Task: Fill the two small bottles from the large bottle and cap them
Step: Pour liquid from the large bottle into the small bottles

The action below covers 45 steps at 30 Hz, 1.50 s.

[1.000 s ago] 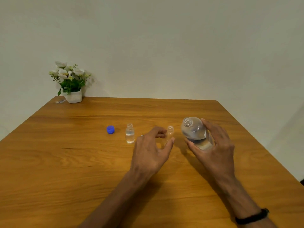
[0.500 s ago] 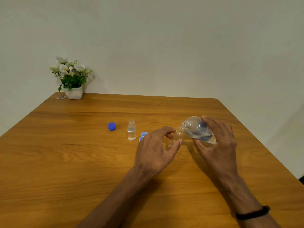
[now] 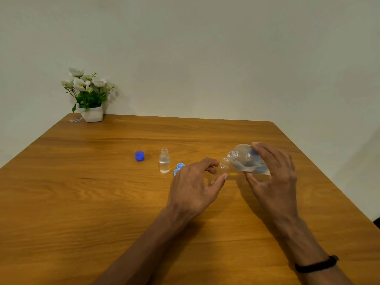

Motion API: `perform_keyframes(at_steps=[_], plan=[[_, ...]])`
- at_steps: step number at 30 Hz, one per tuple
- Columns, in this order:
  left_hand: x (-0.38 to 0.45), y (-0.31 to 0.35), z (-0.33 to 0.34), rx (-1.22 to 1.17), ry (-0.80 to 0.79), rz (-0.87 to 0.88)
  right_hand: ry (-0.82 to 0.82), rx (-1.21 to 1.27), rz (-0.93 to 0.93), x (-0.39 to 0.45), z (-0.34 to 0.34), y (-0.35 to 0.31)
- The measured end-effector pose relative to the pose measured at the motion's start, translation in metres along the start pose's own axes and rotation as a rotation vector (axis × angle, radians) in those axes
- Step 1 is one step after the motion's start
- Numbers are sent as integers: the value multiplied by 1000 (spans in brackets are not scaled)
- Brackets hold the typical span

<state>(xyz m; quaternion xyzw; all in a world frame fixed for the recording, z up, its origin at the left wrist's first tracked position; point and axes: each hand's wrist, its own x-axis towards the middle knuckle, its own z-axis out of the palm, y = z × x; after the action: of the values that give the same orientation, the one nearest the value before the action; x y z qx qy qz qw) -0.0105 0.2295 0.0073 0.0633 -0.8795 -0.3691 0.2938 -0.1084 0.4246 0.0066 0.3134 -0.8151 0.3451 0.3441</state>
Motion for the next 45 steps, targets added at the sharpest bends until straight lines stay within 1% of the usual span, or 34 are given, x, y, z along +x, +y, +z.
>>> perform_keyframes(at_steps=[10,45], plan=[[0,-3,2,8,-7,-8,5,-28,-51,1,-1,-1],[1,-3,2,-8,-13,-10,13,-81,-106,3,-2,1]])
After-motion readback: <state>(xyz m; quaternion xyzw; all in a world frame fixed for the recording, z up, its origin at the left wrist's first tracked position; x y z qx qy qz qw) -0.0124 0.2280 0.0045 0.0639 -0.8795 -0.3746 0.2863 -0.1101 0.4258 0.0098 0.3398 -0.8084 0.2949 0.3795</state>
